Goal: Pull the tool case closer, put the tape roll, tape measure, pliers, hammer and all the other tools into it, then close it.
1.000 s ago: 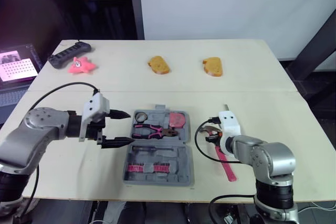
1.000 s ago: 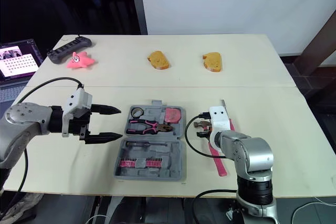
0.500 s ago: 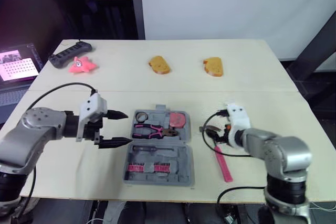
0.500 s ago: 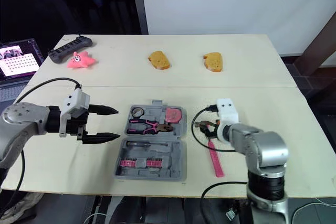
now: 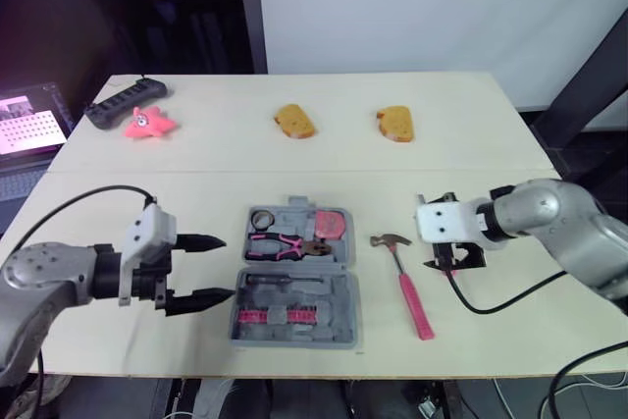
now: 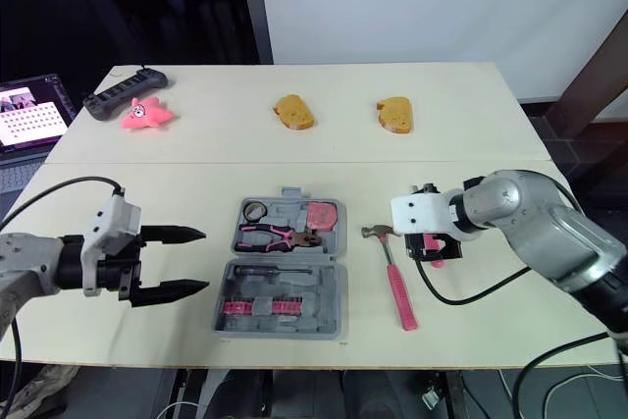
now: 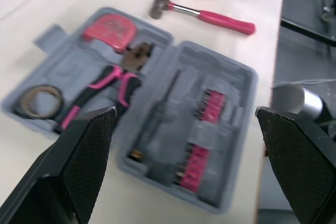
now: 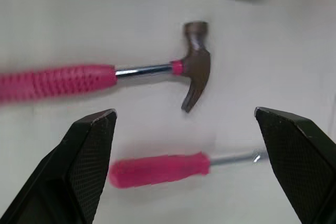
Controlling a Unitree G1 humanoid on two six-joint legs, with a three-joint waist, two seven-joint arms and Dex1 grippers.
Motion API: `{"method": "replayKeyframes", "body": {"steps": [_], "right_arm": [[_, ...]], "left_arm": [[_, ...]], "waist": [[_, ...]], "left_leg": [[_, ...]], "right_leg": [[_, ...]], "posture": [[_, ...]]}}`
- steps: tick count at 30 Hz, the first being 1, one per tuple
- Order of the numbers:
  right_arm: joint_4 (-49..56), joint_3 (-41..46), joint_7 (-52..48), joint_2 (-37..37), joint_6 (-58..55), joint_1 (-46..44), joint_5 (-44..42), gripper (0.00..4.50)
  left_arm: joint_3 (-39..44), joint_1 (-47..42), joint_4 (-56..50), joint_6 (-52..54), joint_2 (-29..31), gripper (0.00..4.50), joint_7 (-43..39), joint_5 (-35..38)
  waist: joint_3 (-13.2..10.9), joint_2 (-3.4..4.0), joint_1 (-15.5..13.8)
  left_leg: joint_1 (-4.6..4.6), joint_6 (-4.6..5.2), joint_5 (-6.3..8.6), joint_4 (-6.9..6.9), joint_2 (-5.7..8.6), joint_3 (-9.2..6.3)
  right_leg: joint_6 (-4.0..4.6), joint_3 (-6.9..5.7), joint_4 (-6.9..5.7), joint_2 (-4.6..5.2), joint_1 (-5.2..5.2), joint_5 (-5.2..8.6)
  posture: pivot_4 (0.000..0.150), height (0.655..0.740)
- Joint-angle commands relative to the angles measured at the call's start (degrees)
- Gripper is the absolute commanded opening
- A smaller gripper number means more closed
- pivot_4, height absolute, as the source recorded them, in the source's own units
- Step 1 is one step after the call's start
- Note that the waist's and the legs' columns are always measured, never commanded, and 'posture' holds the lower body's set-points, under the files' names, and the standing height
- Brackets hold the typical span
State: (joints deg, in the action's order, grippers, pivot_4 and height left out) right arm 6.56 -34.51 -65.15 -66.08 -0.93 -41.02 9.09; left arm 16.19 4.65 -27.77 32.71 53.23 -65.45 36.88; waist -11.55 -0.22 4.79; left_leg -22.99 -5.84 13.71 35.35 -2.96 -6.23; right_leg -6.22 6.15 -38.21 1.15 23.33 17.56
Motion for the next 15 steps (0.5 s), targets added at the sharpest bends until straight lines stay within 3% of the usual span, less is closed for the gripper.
{"method": "replayKeyframes", "body": {"steps": [1, 6, 15], "right_arm": [[-9.96, -4.12, 0.50, 4.14, 24.29, -5.79, 12.35, 4.45], [-22.87, -8.44, 4.05, 11.22, 43.98, -12.12, 24.02, 4.45], [-25.98, -9.24, 1.50, 14.57, 54.09, -11.94, 27.79, 4.45]], "left_arm": [[2.01, 0.96, -3.06, -0.75, -0.80, 4.50, 2.20, 0.68], [3.13, 3.45, -4.75, -1.94, -1.76, 4.50, 4.06, -0.07], [5.60, 7.12, -6.87, -1.55, -1.61, 4.50, 5.61, 0.60]], "waist": [[-0.01, -0.02, -0.18], [-0.02, -0.05, -0.92], [-0.02, -0.05, -0.83]], "left_leg": [[0.04, -0.03, -0.02, -0.01, 0.00, -0.01], [0.06, -0.07, -0.04, -0.05, 0.01, -0.04], [0.14, -0.07, -0.04, -0.10, 0.02, -0.09]], "right_leg": [[0.03, 0.00, -0.01, -0.02, -0.05, -0.01], [-0.02, -0.01, -0.02, 0.01, -0.12, -0.01], [0.01, -0.03, -0.14, 0.00, -0.15, -0.01]], "posture": [[0.150, 0.7400], [0.150, 0.7400], [0.150, 0.7400]]}}
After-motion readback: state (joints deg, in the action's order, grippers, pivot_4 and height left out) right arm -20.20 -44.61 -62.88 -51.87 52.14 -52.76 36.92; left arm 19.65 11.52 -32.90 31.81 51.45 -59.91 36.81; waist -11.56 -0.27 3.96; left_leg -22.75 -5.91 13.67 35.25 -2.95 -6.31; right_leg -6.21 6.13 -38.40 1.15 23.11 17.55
